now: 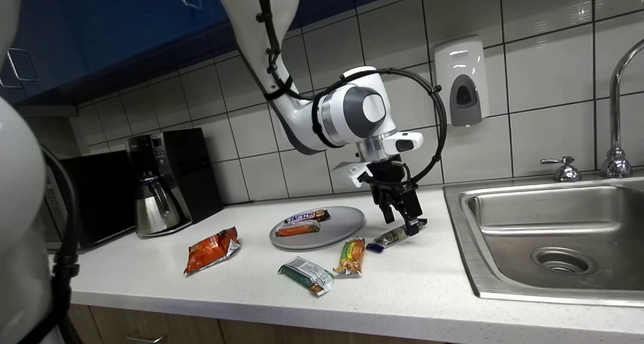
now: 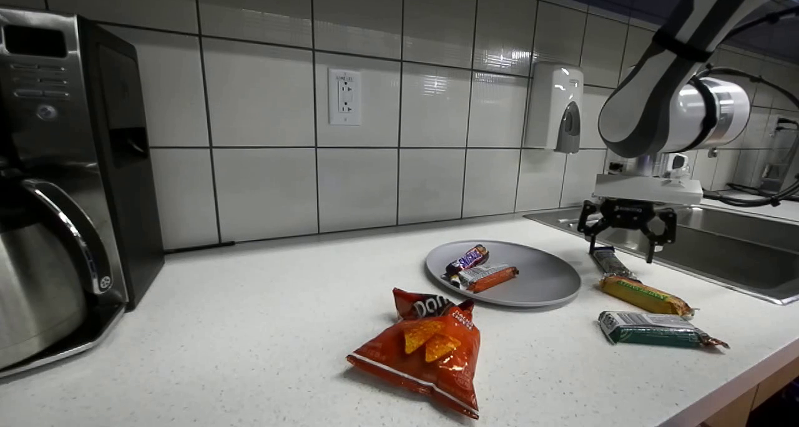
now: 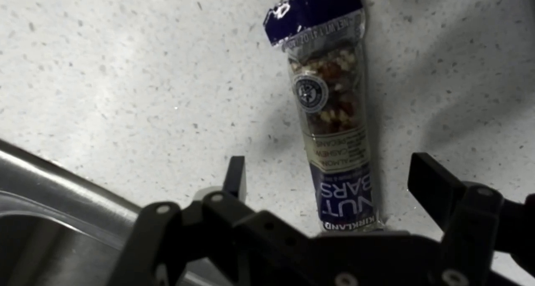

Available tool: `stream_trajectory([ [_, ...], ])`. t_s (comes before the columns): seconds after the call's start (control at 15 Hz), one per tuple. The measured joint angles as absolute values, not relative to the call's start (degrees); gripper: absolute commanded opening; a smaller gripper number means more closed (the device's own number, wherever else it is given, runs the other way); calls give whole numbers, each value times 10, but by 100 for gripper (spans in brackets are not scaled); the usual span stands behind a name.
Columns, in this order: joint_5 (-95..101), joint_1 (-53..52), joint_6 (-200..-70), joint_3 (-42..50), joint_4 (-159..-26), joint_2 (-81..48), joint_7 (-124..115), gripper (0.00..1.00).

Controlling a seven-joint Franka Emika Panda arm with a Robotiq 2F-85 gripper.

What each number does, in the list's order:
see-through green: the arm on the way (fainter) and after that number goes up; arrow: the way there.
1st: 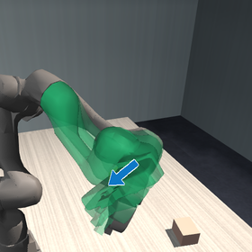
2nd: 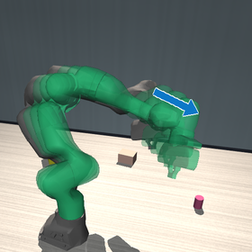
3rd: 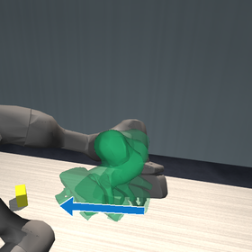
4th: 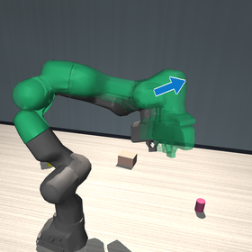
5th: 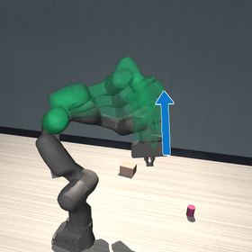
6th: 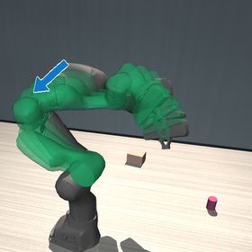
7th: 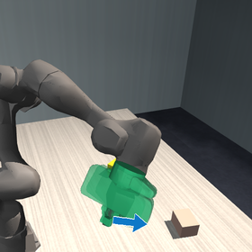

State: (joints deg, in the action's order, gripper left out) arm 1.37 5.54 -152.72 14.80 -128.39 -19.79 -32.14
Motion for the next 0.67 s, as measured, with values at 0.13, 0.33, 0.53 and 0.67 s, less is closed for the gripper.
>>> stream_trajectory([
  [0.13,14,55,-1527,148,-1282,-199,-321,100],
  [0.33,13,54,-1527,148,-1280,-201,-321,100],
  [0.53,12,53,-1527,148,-1280,-204,-321,100],
  [0.67,12,53,-1527,148,-1279,-207,-321,75],
])
